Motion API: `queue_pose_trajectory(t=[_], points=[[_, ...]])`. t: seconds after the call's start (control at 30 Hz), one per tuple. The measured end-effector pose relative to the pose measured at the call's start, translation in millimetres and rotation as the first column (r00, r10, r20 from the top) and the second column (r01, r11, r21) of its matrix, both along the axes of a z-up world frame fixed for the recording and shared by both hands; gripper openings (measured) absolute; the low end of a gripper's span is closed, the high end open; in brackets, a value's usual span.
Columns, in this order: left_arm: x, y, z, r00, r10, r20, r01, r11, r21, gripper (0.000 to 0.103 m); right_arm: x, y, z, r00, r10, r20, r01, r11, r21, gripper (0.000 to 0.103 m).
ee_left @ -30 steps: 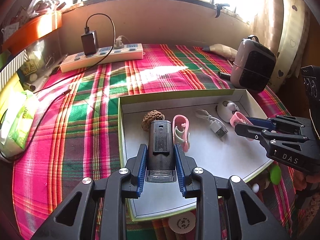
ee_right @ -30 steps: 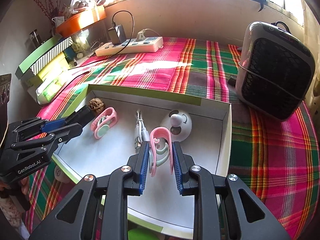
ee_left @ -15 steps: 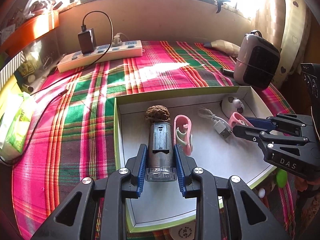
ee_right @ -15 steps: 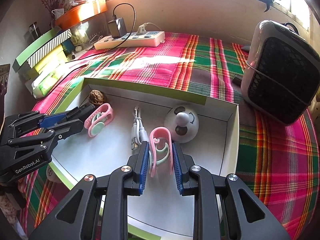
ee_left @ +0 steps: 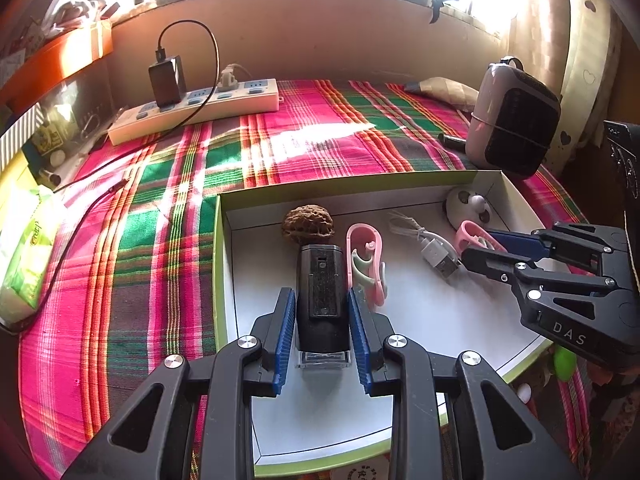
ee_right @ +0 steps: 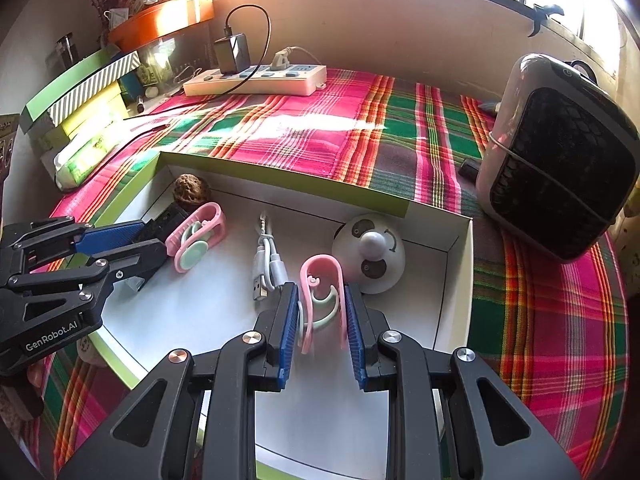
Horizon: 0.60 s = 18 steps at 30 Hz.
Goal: Organize objects
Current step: 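Lower both items into the box lid and open both grippers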
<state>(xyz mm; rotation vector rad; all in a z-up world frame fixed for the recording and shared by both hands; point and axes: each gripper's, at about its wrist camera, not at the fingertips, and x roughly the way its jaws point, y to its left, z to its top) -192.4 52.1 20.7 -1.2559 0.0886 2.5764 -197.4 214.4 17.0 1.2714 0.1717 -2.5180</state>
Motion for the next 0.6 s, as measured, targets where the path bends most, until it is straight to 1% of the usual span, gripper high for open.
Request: queue_pose_trajectory(t=[0.37,0.6], points=[[-0.7,0.0,-0.1,1.0,0.003,0.001,-0.003,1.0,0.001,0.025,0.7,-1.3,-1.2,1.0,0.0,0.003,0.0,1.0,0.0,0.024],[-0.3,-0.2,-1.0,1.0,0.007,0.0,-0.007,1.0,-0.005,0.026,0.9,-2.2,-1.1,1.0,-0.009,-0.001,0.009,1.0,0.02,0.024]])
